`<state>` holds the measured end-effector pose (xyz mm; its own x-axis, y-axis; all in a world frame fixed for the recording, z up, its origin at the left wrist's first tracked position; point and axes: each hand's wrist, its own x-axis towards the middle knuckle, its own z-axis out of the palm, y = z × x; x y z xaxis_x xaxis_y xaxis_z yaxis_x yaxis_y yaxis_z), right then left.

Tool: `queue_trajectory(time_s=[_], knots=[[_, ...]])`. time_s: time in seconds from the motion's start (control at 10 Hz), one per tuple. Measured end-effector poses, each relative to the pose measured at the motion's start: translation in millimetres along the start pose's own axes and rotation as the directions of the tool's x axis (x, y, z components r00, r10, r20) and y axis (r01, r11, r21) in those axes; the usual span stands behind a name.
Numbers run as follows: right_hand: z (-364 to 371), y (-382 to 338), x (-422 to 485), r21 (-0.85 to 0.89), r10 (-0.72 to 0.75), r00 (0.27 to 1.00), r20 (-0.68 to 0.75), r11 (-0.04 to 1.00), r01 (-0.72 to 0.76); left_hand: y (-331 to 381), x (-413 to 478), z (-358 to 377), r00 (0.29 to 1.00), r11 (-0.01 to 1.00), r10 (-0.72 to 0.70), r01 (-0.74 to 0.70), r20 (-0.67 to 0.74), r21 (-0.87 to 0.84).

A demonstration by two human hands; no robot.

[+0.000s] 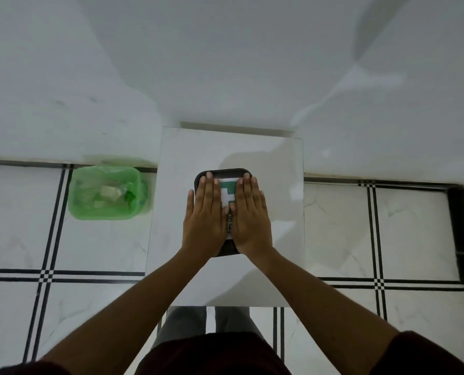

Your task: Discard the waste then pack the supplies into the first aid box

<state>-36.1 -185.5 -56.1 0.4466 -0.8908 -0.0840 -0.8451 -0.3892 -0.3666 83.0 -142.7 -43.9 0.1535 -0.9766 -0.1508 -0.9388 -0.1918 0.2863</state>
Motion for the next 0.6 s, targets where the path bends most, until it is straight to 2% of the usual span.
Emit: queue_trajectory(time_s=[0.2, 0.4, 0.6], knots=[[4, -5, 5, 0.018, 0.067, 0.998, -0.021, 0.998, -0.066, -5, 8, 0, 1.0, 0.999, 0.029, -0.029, -0.004, 0.037], [-3, -16, 2, 0.079, 0.11, 0.993, -0.032, 0.991, -0.107, -14, 10, -13, 0.994, 0.994, 0.084, -0.089, 0.073, 0.065], [-32, -18, 7, 0.102, 0.096, 0.994, -0.057, 0.991, -0.09, -15, 4, -45, 0.989, 0.965, -0.139, 0.125, -0.048, -0.229]])
